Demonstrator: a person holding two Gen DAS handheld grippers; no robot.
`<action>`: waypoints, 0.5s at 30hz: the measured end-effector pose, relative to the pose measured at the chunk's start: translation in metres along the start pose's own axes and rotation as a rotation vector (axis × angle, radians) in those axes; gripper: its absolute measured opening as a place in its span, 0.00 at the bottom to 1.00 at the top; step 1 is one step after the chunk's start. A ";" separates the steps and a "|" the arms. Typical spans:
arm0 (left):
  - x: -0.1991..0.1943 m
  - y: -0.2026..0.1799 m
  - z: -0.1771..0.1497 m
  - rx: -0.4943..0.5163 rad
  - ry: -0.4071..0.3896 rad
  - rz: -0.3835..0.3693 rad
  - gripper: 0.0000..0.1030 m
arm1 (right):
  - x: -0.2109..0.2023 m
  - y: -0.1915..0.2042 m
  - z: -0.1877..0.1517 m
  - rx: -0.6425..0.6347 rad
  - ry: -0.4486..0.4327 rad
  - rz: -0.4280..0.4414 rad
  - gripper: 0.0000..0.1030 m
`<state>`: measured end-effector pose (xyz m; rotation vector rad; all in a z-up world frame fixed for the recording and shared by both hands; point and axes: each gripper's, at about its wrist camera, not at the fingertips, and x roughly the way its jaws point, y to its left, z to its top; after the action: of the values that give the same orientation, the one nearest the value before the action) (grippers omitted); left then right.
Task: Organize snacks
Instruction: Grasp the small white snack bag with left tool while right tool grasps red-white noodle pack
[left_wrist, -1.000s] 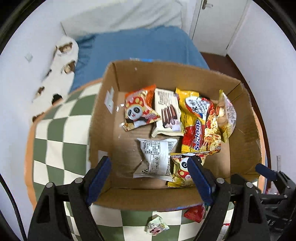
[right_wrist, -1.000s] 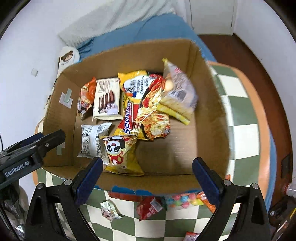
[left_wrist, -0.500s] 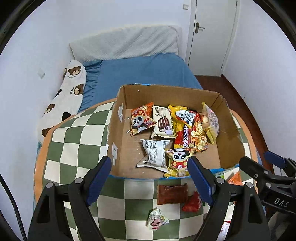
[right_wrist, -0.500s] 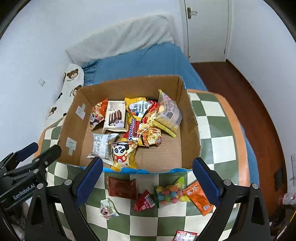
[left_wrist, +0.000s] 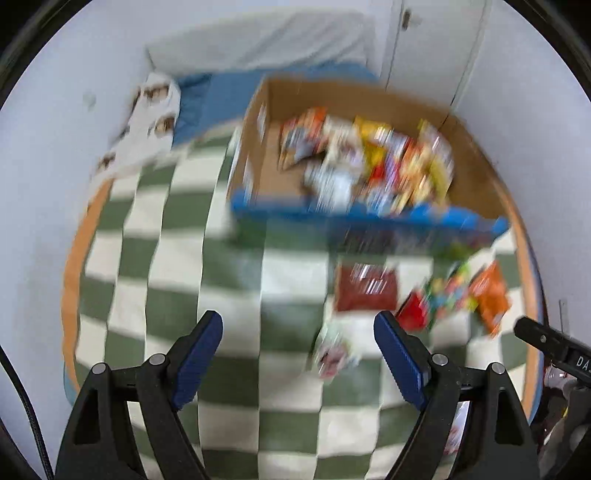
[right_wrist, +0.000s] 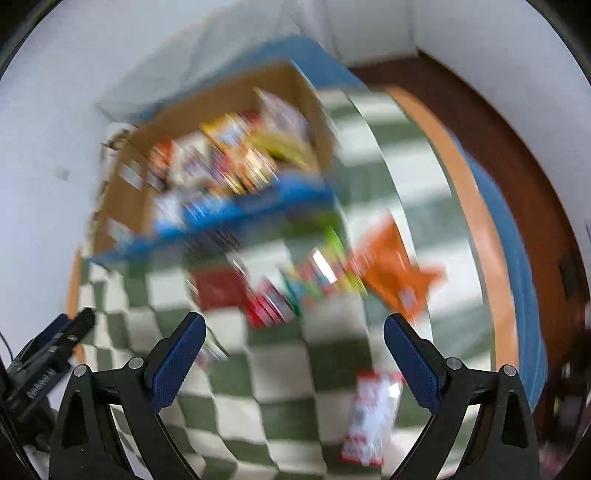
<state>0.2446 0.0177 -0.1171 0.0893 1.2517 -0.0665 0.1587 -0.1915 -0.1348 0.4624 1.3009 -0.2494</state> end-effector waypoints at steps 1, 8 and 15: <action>0.009 0.004 -0.008 -0.013 0.034 -0.001 0.81 | 0.017 -0.015 -0.015 0.029 0.052 -0.025 0.96; 0.071 0.025 -0.056 -0.100 0.249 -0.011 0.81 | 0.098 -0.072 -0.091 0.155 0.293 -0.083 0.96; 0.095 0.008 -0.058 -0.066 0.288 -0.056 0.81 | 0.126 -0.063 -0.111 0.074 0.278 -0.173 0.67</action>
<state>0.2204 0.0320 -0.2254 0.0061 1.5433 -0.0621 0.0679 -0.1854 -0.2893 0.4592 1.6107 -0.3889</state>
